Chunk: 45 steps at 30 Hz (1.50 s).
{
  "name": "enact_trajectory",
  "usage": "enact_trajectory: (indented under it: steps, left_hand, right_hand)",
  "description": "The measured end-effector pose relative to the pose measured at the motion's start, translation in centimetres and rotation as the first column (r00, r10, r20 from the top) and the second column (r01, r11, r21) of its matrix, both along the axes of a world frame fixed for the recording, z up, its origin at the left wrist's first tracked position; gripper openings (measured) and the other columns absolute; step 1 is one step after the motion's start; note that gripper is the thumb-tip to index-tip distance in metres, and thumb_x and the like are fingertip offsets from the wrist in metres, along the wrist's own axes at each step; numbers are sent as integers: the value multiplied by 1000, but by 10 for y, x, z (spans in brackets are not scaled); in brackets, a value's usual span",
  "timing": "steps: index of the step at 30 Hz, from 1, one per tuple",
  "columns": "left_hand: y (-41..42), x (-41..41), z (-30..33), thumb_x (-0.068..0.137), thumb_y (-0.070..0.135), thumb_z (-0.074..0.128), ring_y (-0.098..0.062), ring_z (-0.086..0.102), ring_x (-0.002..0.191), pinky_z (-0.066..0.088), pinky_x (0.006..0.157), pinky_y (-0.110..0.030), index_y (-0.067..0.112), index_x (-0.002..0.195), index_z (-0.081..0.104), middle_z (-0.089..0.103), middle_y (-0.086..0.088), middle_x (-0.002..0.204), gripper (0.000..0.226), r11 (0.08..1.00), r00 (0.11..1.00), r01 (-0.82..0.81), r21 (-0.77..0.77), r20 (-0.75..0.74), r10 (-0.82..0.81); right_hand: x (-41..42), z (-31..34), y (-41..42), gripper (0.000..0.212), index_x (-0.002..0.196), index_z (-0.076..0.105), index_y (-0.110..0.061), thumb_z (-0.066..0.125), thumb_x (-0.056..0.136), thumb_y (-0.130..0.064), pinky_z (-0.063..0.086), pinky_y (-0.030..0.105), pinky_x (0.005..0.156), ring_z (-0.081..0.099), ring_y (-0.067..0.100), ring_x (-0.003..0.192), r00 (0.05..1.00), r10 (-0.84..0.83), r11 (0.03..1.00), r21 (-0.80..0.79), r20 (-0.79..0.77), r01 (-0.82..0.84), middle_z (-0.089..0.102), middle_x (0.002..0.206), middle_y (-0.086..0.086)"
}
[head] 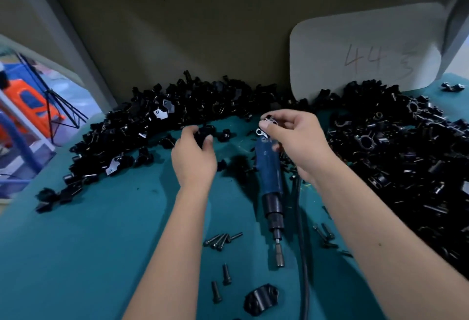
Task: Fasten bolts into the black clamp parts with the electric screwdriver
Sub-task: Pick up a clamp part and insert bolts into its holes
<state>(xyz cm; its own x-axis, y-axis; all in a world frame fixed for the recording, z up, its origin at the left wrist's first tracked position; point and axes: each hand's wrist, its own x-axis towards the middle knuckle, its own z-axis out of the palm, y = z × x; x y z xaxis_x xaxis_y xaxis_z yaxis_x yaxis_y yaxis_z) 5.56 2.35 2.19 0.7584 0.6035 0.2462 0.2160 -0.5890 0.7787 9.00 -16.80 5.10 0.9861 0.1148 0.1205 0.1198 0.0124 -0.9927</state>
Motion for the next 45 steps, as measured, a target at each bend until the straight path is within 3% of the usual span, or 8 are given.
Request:
enact_trajectory:
  steps: [4,10,14,18,25,32,39,45]
  left_hand:
    - [-7,-36,3,108,33,54,-3,69,91,54,67,-26,31,110,75,73,7,109,22,766,960,254,-591,253,-123]
    - [-25,-67,-14,99,20,69,-10,64,85,54,71,-25,29,114,78,71,-3,99,20,443,902,431,-787,357,-244]
    - [-25,-65,-15,92,3,75,-9,61,78,55,77,-25,34,123,75,67,5,87,43,469,855,513,-719,381,-350]
    - [-29,-59,-7,87,1,79,-18,68,87,56,75,-29,18,125,65,74,-22,108,44,471,875,481,-740,377,-302]
    - [-31,-54,-11,90,-7,71,-16,72,85,56,73,-23,13,116,70,78,-10,101,33,422,811,582,-695,463,-358]
    - [-29,-52,-10,76,-3,85,-11,72,90,58,82,-23,26,111,80,79,2,104,46,528,734,674,-517,547,-401]
    - [-26,-54,-8,80,-1,75,-15,67,91,56,87,-28,29,118,77,75,4,118,49,468,727,687,-556,521,-447]
    - [-27,-57,-8,78,-5,71,-11,67,75,51,62,-21,18,117,73,73,7,108,45,376,716,694,-614,532,-453]
  right_hand:
    - [-34,-9,2,11,91,64,-9,69,97,-2,38,21,47,49,14,57,982,178,963,217,-57,-161,61,73,8]
    - [-47,-10,-3,16,100,69,-11,70,93,3,36,19,50,48,12,58,974,225,954,198,21,-225,78,95,15]
    - [-45,-15,-10,25,105,79,-18,80,86,-1,49,20,62,65,14,79,971,198,973,93,133,-211,79,97,6]
    - [-42,-16,-18,29,105,82,-22,88,77,-19,54,21,76,69,13,84,961,200,974,66,190,-215,78,95,4]
    - [-40,-18,-21,33,120,77,-29,77,88,-34,48,25,45,50,14,48,952,168,984,-101,254,-147,56,60,-5]
    - [-35,-25,-19,41,130,71,-37,77,93,-21,61,53,73,69,25,67,946,173,974,-190,275,-124,63,113,-2]
    - [-37,-23,-10,41,131,71,-24,78,92,-15,55,31,71,66,17,62,950,154,984,-126,270,-123,59,104,-7]
    - [-49,-20,3,41,123,75,-29,85,84,-24,41,15,85,53,4,84,910,139,969,-244,390,-44,53,91,-3]
